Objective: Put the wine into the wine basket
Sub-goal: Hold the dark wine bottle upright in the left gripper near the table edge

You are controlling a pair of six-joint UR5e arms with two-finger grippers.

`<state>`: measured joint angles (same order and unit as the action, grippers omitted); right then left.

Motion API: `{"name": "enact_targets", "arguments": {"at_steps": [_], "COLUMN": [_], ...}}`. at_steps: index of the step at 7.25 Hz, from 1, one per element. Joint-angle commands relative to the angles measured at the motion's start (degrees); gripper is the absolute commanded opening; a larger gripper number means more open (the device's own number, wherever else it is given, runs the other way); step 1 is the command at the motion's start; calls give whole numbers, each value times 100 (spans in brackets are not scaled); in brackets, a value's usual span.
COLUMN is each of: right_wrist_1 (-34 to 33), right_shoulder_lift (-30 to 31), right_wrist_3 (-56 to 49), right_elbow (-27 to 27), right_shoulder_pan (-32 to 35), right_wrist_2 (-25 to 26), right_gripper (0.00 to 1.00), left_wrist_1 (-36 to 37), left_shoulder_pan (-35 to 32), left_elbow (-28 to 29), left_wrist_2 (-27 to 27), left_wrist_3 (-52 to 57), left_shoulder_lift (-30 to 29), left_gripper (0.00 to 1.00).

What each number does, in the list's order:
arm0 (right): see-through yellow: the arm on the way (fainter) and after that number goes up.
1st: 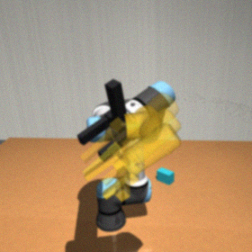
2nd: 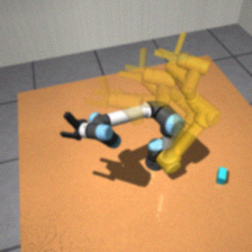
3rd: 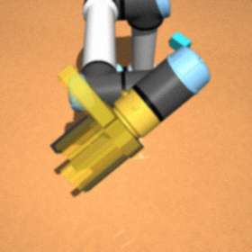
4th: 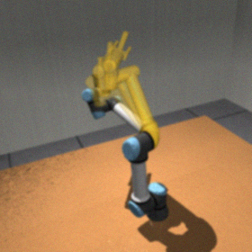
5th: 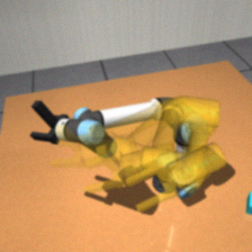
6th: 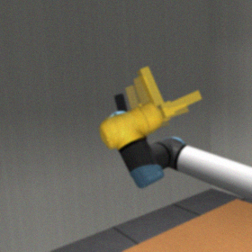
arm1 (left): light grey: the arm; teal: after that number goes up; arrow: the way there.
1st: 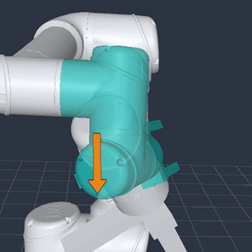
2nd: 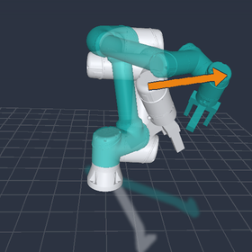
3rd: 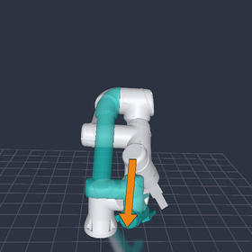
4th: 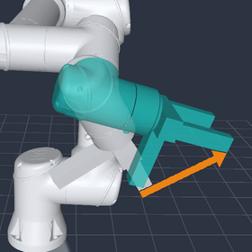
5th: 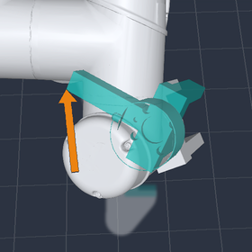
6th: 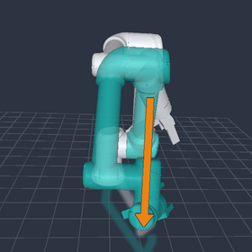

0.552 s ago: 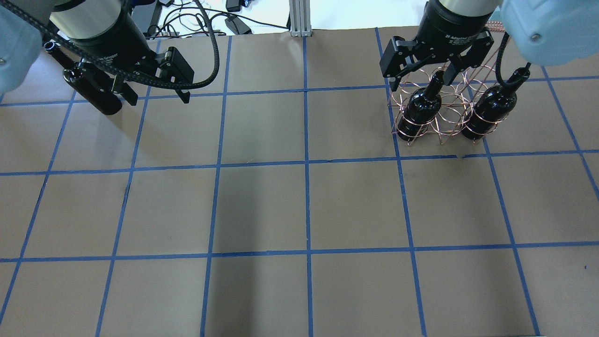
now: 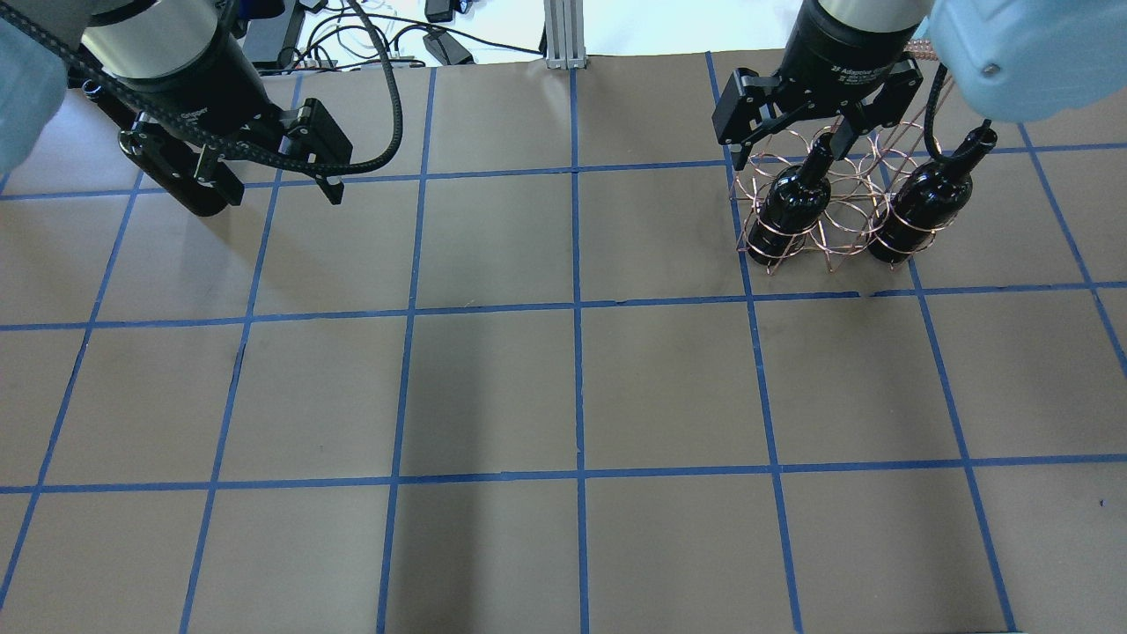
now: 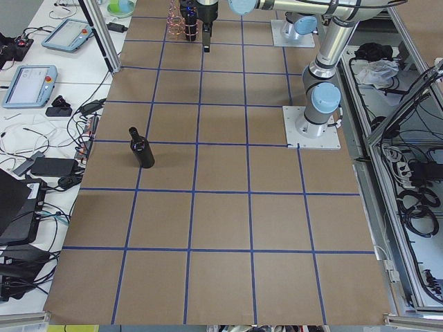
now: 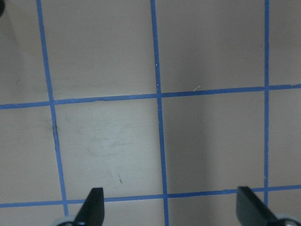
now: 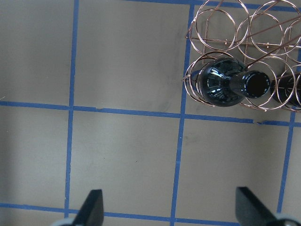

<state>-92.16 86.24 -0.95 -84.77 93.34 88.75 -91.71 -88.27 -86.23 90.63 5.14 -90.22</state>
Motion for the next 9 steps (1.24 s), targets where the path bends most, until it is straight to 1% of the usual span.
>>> {"name": "enact_targets", "arguments": {"at_steps": [1,2,3,4,5,6,7,9], "right_wrist_1": [31,31,75,32,-90,-109,-83,-65], "right_shoulder_lift": [7,15,50,16,-2,24,33,7], "right_wrist_3": [16,16,-1,-62,-72,-46,-63,-54], "right_elbow": [-5,-5,-5,-5,-5,-5,-5,-5], "right_shoulder_pan": [0,0,0,9,9,9,9,9], "right_wrist_2": [203,248,370,371,371,467,729,758], "right_gripper": [100,100,100,100,100,100,100,100], "left_wrist_1": [703,925,1354,1758,2206,2941,3453,3958], "left_shoulder_pan": [1138,1850,2414,2803,3033,3035,3035,3035], "left_elbow": [-173,-288,-341,-359,-359,-359,-298,-97], "left_wrist_2": [140,105,35,-9,-575,-746,-766,-774], "left_wrist_3": [1254,2184,2532,2553,2832,3052,3098,3159], "left_shoulder_lift": [-39,-126,-267,-512,-810,-1170,-1521,-1936], "left_gripper": [100,100,100,100,100,100,100,99]}}
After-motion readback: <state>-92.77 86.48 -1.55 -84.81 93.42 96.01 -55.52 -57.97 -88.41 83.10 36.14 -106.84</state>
